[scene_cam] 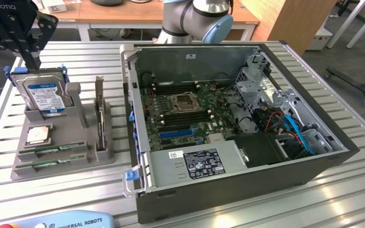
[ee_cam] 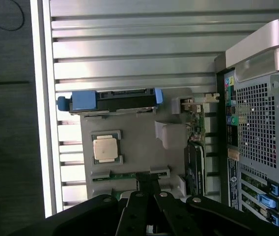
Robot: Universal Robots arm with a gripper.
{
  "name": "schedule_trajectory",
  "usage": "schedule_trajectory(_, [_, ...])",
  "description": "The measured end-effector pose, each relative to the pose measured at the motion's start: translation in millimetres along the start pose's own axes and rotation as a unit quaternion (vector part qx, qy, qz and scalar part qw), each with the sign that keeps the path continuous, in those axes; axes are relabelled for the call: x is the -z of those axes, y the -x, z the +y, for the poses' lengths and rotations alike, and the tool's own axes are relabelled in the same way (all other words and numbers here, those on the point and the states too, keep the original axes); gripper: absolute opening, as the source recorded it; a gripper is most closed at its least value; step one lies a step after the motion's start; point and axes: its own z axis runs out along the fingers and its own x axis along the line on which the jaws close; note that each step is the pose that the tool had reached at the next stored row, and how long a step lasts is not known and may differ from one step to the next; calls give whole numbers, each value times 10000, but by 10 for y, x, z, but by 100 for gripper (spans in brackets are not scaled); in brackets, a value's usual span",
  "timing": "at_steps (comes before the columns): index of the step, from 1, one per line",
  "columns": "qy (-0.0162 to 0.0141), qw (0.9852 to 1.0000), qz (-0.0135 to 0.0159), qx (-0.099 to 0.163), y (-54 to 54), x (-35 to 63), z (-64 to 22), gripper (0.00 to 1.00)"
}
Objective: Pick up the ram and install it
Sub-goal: 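Reach for the ram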
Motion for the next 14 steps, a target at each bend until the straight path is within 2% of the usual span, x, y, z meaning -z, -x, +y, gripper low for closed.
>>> schedule_trajectory(7, [0, 10000, 1, -1, -2, 0, -5, 10])
schedule_trajectory(14, [0, 10000, 0, 0, 5, 3, -70, 10])
